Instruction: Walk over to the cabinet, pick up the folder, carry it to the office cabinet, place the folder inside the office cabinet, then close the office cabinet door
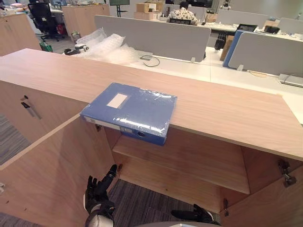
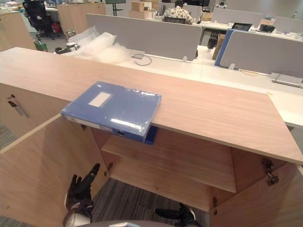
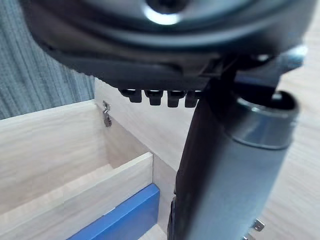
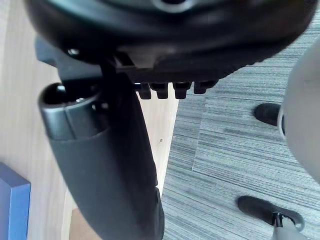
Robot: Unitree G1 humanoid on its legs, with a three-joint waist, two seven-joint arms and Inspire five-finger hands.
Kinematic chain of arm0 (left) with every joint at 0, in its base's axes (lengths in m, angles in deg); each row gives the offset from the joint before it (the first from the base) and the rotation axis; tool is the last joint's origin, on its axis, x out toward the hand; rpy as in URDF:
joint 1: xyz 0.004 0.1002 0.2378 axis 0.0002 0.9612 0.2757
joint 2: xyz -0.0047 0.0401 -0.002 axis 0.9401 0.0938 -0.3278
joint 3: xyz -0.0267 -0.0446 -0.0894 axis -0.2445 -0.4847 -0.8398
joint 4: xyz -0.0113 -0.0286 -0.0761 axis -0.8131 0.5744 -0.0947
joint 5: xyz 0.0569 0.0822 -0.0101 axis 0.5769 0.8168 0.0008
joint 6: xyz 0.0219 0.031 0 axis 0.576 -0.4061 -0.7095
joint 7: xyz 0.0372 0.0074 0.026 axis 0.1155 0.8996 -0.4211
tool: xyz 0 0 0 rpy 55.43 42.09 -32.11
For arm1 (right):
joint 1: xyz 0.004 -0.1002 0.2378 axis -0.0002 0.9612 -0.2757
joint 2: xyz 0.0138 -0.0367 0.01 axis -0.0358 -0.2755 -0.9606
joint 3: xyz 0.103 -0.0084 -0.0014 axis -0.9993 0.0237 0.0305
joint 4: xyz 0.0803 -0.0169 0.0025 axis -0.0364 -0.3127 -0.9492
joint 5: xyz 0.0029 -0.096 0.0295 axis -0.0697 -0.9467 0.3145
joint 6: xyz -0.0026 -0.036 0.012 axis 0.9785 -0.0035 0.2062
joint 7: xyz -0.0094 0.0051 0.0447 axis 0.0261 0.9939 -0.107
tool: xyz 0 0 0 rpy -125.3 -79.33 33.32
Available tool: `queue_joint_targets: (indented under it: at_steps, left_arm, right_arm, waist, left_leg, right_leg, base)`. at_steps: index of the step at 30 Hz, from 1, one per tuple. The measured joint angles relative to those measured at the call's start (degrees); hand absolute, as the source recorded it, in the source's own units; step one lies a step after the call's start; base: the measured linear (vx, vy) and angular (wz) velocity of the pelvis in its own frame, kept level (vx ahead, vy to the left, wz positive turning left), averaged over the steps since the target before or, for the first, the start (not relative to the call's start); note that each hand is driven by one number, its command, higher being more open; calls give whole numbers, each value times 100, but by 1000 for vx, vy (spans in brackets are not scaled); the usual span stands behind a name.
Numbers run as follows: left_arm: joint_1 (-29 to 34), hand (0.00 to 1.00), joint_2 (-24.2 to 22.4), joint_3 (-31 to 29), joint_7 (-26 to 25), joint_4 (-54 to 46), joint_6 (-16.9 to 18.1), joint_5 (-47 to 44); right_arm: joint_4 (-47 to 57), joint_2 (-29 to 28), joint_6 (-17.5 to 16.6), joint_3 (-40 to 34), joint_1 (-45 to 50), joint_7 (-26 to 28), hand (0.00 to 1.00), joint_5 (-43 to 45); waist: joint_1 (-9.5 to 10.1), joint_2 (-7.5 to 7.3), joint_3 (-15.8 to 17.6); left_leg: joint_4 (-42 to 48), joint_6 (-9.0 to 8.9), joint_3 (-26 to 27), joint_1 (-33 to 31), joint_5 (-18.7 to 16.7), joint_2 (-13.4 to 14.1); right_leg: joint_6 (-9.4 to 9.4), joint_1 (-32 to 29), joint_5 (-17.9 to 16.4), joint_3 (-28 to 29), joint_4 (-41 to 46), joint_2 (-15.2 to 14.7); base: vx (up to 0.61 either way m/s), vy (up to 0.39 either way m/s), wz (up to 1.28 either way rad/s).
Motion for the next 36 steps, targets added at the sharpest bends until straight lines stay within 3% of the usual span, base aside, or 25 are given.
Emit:
queue_joint_targets:
  at_steps: [5,12,16,25,32,36]
  left_arm:
    - [94,100,-15,13,-296,-1191,-72,769]
    - [6,100,100,668,-755,-4088,-72,3731]
    - [-135,100,364,1042,-860,-5007,-49,5017]
    - [-147,100,900,1078,-882,-5087,20,6760]
    - [-108,100,1252,819,-879,-5086,12,7476]
    - [9,100,1713,654,-908,-5082,7,8020]
  right_arm:
    - [-20,-64,1,48,4,-34,100,-3]
    - [-270,-149,-29,252,-144,-74,100,-132]
    - [-389,-169,-39,399,-223,-70,100,-242]
    - [-807,-168,-77,401,-431,17,100,-451]
    - [-978,-9,-144,396,-457,46,100,-461]
    - [-1023,58,-157,393,-458,73,100,-473]
  waist:
    - [64,-86,0]
    - [151,-146,-20]
    - [151,-138,-66]
    - [182,-83,-165]
    - [184,-68,-179]
    - [193,-68,-180]
  left_leg:
    - [108,-21,-173,-193,-14,-42]
    - [514,-92,-360,-400,-247,-120]
    - [596,-77,-486,-498,-280,-157]
    - [581,-76,-514,-542,-278,-98]
    - [574,-75,-509,-570,-277,-86]
    - [568,-75,-507,-555,-277,-81]
  right_leg:
    - [2,-22,0,-172,-23,-7]
    - [28,79,-22,-348,-69,-10]
    - [30,76,-45,-445,-67,-7]
    - [-49,19,-89,-428,-115,125]
    - [-65,-33,-94,-377,-122,155]
    - [-75,-33,-98,-348,-120,159]
  base:
    - [17,-20,20]
    - [35,-17,12]
    - [1,-4,14]
    - [4,-9,1]
    - [9,-9,-2]
    - [0,0,0]
